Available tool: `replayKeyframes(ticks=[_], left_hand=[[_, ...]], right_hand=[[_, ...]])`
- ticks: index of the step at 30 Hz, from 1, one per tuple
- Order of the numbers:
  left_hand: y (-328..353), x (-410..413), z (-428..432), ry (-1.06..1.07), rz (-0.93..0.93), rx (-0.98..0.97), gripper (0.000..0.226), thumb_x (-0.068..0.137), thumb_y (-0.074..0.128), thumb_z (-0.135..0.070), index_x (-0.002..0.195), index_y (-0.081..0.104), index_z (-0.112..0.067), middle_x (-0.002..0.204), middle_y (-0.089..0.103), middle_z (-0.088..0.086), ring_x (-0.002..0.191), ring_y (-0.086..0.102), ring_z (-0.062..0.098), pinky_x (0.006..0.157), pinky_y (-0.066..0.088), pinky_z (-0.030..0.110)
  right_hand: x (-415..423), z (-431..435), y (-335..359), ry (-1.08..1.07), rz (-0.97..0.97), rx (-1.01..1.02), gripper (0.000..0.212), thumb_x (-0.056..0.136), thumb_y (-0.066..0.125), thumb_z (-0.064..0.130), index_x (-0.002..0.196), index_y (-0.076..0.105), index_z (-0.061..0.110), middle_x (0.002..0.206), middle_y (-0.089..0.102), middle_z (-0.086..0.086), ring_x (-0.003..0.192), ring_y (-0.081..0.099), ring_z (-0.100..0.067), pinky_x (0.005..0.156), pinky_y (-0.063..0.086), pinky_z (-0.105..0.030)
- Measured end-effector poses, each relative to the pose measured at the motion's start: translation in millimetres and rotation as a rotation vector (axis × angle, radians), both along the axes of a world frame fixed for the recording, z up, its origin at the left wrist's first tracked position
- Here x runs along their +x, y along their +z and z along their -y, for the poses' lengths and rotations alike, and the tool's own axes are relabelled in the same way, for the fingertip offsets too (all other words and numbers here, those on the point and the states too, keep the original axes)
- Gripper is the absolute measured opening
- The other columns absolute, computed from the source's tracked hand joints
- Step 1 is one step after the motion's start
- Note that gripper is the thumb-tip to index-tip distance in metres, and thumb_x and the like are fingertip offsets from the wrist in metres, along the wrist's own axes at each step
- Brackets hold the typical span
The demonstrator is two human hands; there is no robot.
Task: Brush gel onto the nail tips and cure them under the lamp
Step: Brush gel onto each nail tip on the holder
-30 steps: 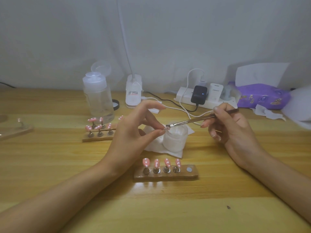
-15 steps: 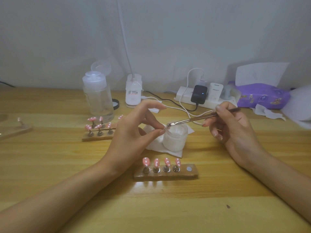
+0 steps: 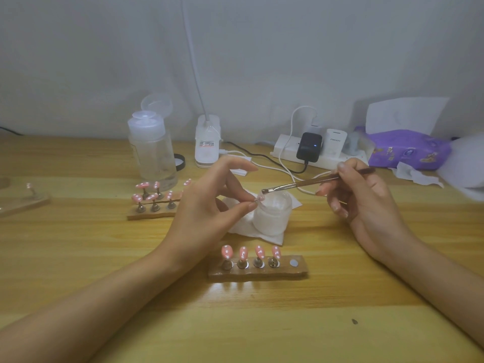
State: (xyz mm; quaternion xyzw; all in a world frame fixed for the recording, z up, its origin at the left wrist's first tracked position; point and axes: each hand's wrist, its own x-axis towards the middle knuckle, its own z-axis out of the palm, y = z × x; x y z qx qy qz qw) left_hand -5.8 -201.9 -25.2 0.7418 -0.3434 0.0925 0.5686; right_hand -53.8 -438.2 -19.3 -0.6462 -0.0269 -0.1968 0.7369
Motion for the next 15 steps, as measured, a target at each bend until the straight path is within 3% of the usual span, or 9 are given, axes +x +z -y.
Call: replayKeyframes(ticks=[6,11,15], left_hand=[[-0.1,1.0,-0.6,-0.007,-0.020,-0.005,0.045,0.083,0.077,-0.003,0.119,0.059,-0.024,0.077,0.066,-0.008,0.088,0.071,0.009,0.062,0.049,0.021],[0.3,0.5,-1.7,-0.028,-0.018,0.003,0.046,0.083,0.076,-0.004,0.120,0.058,-0.024,0.079,0.066,-0.004,0.086,0.071,0.010,0.062,0.053,0.028],[0.2,0.9,-2.0,-0.035,-0.038,-0.003,0.046,0.083,0.078,-0.008,0.121,0.059,-0.024,0.078,0.067,-0.004,0.084,0.070,0.010,0.062,0.051,0.022]], right_hand=[[-0.6,-0.9,0.2,-0.026,-0.019,-0.012,0.020,0.087,0.055,0.034,0.078,0.052,0.017,0.067,0.070,-0.007,0.046,0.049,-0.012,0.041,0.035,-0.018],[-0.5,-1.2,1.2,0.001,-0.018,0.013,0.019,0.088,0.054,0.034,0.079,0.051,0.018,0.066,0.070,-0.006,0.044,0.048,-0.012,0.040,0.034,-0.017],[-0.4,-1.2,0.1,-0.013,-0.031,-0.003,0.018,0.090,0.053,0.030,0.078,0.051,0.017,0.065,0.069,-0.008,0.045,0.048,-0.012,0.041,0.034,-0.017]])
